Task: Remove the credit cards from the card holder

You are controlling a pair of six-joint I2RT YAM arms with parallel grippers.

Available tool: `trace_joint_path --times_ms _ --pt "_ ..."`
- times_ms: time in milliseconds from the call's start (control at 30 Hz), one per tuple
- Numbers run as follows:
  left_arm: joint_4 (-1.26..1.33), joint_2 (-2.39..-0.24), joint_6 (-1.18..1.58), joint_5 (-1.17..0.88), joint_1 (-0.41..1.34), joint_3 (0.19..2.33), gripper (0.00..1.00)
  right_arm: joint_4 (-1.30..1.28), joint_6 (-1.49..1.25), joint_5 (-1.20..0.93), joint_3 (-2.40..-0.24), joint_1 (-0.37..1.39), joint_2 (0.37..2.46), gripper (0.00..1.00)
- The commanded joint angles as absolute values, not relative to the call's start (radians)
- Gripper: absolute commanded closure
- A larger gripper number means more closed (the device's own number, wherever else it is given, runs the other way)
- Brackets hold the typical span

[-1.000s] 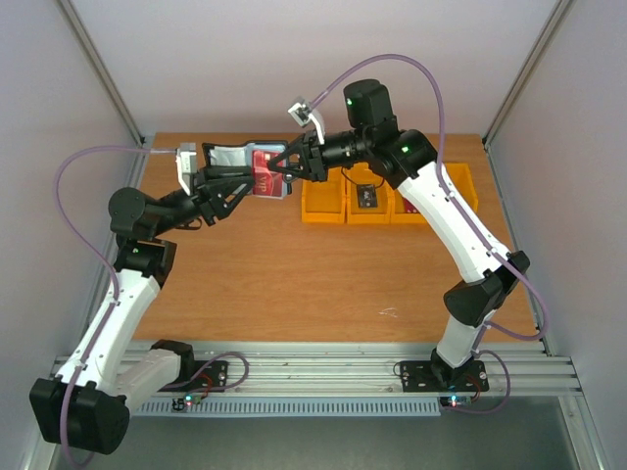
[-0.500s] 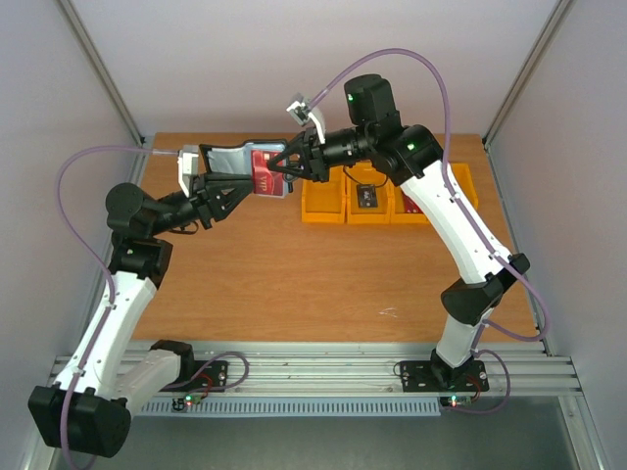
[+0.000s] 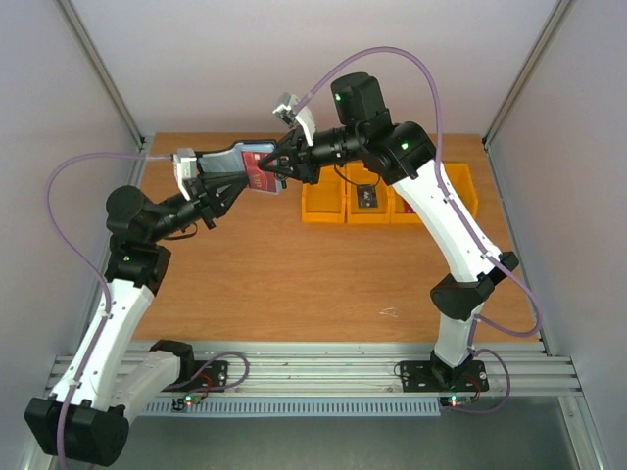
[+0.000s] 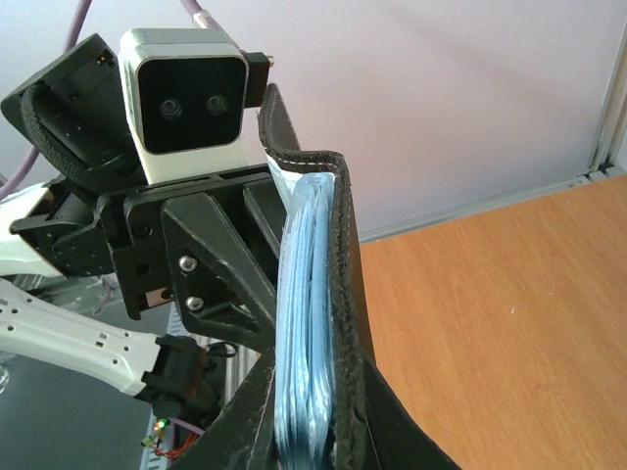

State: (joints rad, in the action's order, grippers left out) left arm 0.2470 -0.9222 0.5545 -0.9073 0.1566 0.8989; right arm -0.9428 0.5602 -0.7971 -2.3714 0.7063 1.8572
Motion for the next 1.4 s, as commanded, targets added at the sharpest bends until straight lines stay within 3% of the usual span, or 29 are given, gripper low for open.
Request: trace_joint_path --times_ms 0,667,700,767,833,1067,1167,1367 --pt "0.244 -0.927 0.433 -0.872 0.189 0.868 0.98 -0.908 0.562 -0.998 -2.402 0.803 1.868 0.99" --pt "0.128 -0.860 0.369 -0.817 0.115 0.848 1.00 -1.042 0.586 -0.979 -2.205 0.623 1.706 0.98" --pt "0.109 -0.856 0.355 -0.792 0.115 0.848 0.97 -1.045 0.590 -0.978 -2.204 0.624 1.702 0.98" --pt "0.075 -0.844 0.327 -0.720 0.116 0.847 0.72 -1.053 0.598 -0.979 -2.205 0.624 1.695 0.97" --pt "0.081 -0.836 0.306 -0.741 0.115 0.843 0.55 -1.060 0.599 -0.995 -2.206 0.624 1.689 0.97" --pt "0.197 -0.811 0.282 -1.079 0.115 0.816 0.18 -1.085 0.588 -0.970 -2.205 0.623 1.685 0.96" --pt "0.196 -0.795 0.279 -1.116 0.115 0.808 0.10 -1.072 0.578 -0.956 -2.205 0.624 1.681 0.96" --pt "0.265 -0.780 0.359 -1.107 0.115 0.782 0.07 -1.104 0.600 -0.914 -2.204 0.672 1.695 0.96"
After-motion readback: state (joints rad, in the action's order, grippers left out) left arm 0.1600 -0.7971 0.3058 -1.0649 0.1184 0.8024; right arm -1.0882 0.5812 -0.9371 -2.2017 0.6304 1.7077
